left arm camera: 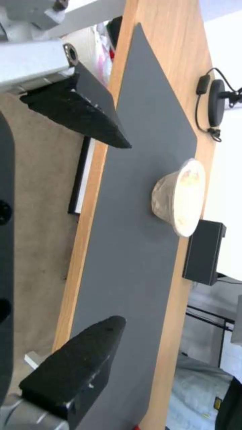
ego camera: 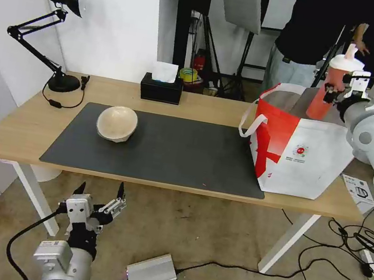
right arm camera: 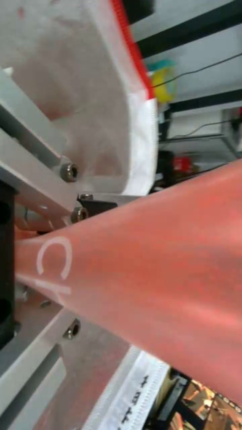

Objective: Pick up the trash from the table and place it into the takeout bag.

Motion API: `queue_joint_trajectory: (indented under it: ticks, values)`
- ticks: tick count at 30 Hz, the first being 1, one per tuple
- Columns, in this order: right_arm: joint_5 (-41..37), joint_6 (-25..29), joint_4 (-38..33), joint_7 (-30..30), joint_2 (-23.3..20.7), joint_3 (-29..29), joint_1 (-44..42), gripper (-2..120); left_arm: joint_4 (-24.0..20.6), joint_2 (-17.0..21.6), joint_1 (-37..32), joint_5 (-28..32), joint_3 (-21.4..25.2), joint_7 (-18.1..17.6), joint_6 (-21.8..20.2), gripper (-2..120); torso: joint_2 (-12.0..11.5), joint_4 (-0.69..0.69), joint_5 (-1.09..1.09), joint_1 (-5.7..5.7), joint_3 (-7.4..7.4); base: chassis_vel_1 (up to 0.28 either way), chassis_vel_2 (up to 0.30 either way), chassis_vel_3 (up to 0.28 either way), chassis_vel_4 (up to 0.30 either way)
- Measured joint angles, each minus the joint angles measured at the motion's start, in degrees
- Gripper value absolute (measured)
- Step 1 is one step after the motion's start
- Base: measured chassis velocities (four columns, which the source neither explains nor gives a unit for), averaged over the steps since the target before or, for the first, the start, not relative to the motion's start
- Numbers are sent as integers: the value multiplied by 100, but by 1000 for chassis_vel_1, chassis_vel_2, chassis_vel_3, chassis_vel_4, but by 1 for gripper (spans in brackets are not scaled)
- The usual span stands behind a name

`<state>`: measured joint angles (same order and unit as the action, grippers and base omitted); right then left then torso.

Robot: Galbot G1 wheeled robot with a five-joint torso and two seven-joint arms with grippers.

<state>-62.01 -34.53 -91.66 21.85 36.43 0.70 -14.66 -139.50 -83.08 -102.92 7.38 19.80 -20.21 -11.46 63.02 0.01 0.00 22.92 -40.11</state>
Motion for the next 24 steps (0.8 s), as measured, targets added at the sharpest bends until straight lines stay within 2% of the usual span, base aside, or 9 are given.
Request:
queue_joint_trajectory:
  ticks: [6, 8, 9, 11, 24]
  values:
    - [-105, -658, -114, -96, -301, -33, 136, 3, 64, 105, 102, 41, -58, -5, -13, 100, 0, -1, 0, 0, 0, 0, 0, 0, 0]
    - [-105, -658, -114, -96, -301, -33, 136, 3, 64, 105, 102, 41, -58, -5, -13, 100, 0, -1, 0, 0, 0, 0, 0, 0, 0]
    - [-172, -726, -203, -241, -512, -127, 218, 3, 83, 148, 132, 57, -84, -5, -17, 100, 0, -3, 0, 0, 0, 0, 0, 0, 0]
    - [-236, -736, -222, -330, -639, -282, 353, 3, 83, 156, 137, 66, -89, -6, -18, 100, 0, -3, 0, -1, 0, 0, 0, 0, 0]
    - [-313, -732, -104, -658, -888, -1143, 834, 3, 34, 156, 105, 65, -97, -8, -21, 100, 0, 0, 0, 0, 0, 0, 0, 0, 0]
